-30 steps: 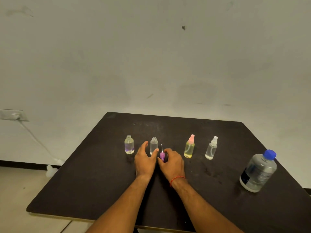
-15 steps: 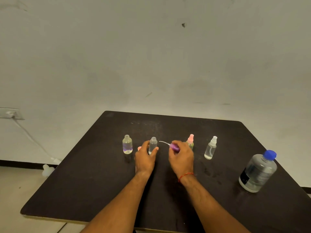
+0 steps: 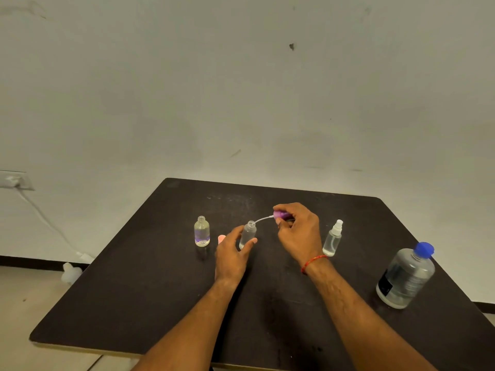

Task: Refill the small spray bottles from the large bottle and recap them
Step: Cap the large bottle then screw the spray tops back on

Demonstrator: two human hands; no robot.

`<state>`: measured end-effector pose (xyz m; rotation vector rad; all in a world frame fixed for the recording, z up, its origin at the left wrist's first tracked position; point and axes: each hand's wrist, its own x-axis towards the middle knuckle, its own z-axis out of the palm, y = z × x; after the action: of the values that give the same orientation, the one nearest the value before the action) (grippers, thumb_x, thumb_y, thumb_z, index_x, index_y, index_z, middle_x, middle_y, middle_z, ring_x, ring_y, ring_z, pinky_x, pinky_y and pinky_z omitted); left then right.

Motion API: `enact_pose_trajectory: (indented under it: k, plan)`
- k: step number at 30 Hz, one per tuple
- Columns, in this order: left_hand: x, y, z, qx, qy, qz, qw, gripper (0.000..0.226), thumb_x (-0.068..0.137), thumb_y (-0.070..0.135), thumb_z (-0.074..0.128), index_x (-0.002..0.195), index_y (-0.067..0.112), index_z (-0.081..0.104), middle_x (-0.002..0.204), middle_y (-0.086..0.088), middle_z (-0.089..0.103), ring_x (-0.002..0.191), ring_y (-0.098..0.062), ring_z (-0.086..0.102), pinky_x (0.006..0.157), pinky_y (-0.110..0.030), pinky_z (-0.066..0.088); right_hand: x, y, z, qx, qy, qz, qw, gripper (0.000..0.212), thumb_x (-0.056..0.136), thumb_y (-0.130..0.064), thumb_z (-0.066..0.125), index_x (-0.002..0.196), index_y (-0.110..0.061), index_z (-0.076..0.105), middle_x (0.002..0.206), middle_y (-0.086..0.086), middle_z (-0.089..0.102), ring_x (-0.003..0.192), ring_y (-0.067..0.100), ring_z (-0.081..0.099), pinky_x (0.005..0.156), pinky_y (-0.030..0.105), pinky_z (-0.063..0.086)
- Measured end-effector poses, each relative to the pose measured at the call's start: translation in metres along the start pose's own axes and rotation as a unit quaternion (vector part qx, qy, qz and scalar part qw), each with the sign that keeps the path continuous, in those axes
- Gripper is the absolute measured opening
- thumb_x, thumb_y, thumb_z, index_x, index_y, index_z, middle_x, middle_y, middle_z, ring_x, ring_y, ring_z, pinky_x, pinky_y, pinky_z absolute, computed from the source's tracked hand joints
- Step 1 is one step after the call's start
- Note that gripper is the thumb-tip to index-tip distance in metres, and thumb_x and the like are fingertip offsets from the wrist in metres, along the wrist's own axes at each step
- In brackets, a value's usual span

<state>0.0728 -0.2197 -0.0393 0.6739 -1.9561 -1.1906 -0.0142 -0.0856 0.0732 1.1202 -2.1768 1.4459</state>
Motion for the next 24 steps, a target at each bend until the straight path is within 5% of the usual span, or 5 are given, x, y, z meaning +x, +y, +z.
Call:
enact_pose_trajectory:
  k: [7,10,14,24]
  plan:
    - [-0.002,0.005,0.000,-0.008,-0.023,0.014,1.000,0.040,0.091,0.038,0.075,0.128,0.028,0.066,0.118,0.019,0.067,0.106,0.011,0.059,0.095,-0.020,0.050,-0.001,-0.003,0.006,-0.053,-0.081,-0.016,0.995,0.030,0.079,0.003,0.070,0.104,-0.013,0.072,0.100,-0.002,0.067,0.092,0.007,0.062,0.088,0.023,0.054]
    - [-0.002,0.003,0.001,-0.009,-0.031,0.026,0.999,0.043,0.090,0.042,0.075,0.130,0.027,0.066,0.120,0.017,0.069,0.110,0.004,0.062,0.094,-0.019,0.052,0.002,-0.006,0.010,-0.068,-0.132,-0.007,0.989,0.030,0.082,0.002,0.068,0.107,-0.014,0.071,0.104,-0.002,0.066,0.096,0.007,0.059,0.090,0.017,0.050]
    - [-0.002,0.000,0.002,-0.023,-0.042,0.035,0.998,0.041,0.091,0.043,0.074,0.128,0.026,0.067,0.118,0.016,0.071,0.111,0.000,0.064,0.095,-0.021,0.052,0.004,-0.007,0.018,-0.057,-0.162,0.031,0.985,0.037,0.083,0.001,0.067,0.115,-0.018,0.066,0.103,-0.004,0.066,0.092,0.005,0.059,0.080,0.005,0.042]
    - [-0.002,0.001,0.003,-0.036,-0.055,0.044,0.997,0.045,0.091,0.042,0.074,0.132,0.025,0.066,0.123,0.015,0.070,0.115,0.001,0.063,0.098,-0.022,0.053,0.002,-0.002,0.027,0.007,-0.152,0.090,0.984,0.021,0.086,-0.006,0.070,0.102,-0.019,0.068,0.097,-0.005,0.068,0.091,0.005,0.061,0.063,0.002,0.045]
